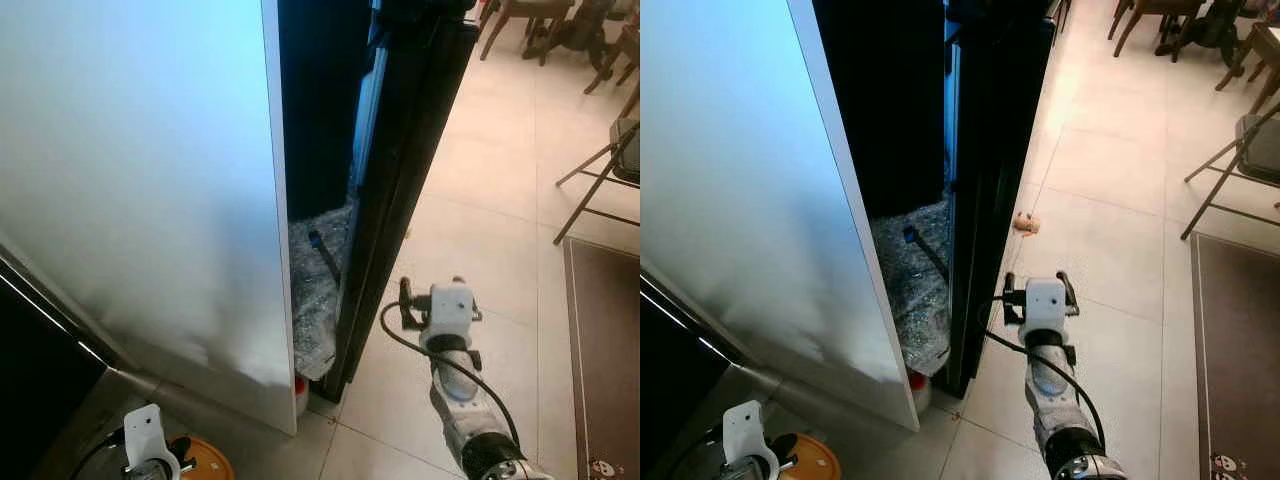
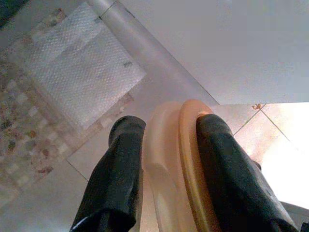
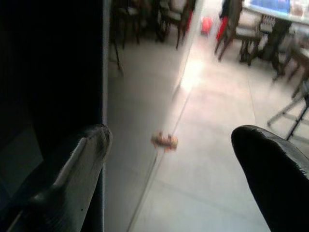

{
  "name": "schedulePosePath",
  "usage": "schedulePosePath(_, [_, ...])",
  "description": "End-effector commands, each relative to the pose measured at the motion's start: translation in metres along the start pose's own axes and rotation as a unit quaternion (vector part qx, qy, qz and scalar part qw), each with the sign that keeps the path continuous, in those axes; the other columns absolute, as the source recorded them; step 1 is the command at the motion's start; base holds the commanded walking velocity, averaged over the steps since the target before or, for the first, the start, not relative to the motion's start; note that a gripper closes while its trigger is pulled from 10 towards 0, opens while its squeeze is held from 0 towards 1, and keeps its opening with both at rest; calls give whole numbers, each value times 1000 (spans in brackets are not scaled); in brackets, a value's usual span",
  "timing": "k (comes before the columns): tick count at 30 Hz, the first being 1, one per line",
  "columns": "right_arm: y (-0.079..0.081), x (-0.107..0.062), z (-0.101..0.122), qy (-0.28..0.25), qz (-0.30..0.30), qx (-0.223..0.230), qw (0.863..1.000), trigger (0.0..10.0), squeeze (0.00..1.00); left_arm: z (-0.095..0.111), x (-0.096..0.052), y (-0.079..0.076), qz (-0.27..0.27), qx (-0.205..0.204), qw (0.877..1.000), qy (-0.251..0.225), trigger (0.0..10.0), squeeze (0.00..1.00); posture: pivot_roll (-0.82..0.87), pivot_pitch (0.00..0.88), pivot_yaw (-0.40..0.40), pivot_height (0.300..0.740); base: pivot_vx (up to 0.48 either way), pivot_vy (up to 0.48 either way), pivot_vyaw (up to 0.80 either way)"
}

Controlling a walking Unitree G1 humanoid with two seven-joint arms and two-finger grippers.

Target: Restocking fridge

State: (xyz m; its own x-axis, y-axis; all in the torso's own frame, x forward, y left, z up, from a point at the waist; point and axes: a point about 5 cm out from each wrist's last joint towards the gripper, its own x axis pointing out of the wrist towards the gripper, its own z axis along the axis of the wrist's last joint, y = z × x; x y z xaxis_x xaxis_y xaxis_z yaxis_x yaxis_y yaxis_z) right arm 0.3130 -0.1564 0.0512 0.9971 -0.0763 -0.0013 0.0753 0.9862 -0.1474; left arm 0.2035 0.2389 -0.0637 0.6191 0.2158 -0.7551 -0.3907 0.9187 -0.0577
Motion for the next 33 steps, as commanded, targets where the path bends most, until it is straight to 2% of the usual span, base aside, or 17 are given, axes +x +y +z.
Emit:
schedulePosePath(1, [2,3,8,-23,6,-8,1000,10000,0,-5,-1,4,7,6,1000,15,10000,0,-1,82,-10,740,0,0,0])
schedulePosePath(7, [5,11,28,-66,7,-19,998,10000,0,-6,-1,4,8,5,1000,15,10000,0,2,83,-14,740,0,0,0])
schedulePosePath(19, [-6,14,48,-115,-51,-32,992,10000,0,-7,-1,3,10,3,1000,17,10000,0,6,82,-21,740,0,0,0])
schedulePosePath(26, [-3,11,73,-200,-51,-76,975,10000,0,-7,-1,4,11,3,1000,17,10000,0,8,81,-21,740,0,0,0])
schedulePosePath(33, [1,10,89,-250,-40,-112,961,10000,0,-7,-1,4,11,4,1000,17,10000,0,7,79,-20,740,0,0,0])
